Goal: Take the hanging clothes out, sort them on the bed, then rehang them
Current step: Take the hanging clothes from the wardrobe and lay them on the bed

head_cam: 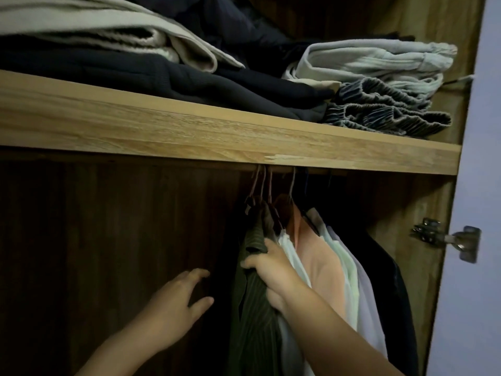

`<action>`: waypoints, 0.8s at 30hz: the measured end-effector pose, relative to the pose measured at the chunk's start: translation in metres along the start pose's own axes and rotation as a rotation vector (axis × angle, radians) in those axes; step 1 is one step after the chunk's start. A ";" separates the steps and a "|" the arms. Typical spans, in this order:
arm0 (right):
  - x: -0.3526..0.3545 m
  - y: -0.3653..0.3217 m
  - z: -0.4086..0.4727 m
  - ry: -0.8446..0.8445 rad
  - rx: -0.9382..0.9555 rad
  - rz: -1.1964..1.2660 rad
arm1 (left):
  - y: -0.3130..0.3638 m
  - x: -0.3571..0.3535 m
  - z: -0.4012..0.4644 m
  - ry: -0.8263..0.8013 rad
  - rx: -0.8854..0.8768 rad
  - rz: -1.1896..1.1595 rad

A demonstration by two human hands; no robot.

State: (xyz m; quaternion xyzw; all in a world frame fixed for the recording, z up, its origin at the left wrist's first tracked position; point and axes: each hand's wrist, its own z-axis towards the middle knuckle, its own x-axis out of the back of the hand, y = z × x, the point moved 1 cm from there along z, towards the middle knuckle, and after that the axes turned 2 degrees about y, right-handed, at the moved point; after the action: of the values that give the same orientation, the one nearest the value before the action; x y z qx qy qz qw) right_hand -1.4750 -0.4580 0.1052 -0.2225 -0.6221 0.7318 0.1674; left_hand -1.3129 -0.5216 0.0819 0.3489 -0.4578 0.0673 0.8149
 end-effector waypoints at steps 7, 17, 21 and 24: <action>-0.006 -0.016 -0.002 -0.062 0.020 0.418 | -0.013 0.014 -0.001 0.098 -0.016 -0.009; 0.001 -0.051 -0.021 -0.010 0.082 0.621 | -0.004 0.024 -0.019 0.208 -0.032 -0.038; 0.019 -0.034 -0.052 -0.119 0.088 0.522 | 0.002 0.024 -0.028 0.230 -0.042 -0.036; 0.037 -0.024 -0.081 -0.199 0.091 0.407 | 0.008 0.023 -0.034 0.272 -0.048 -0.043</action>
State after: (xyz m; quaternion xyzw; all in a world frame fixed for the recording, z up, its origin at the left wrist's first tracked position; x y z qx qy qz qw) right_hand -1.4636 -0.3668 0.1139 -0.2625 -0.5442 0.7960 -0.0360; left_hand -1.2797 -0.4992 0.0924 0.3269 -0.3367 0.0855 0.8789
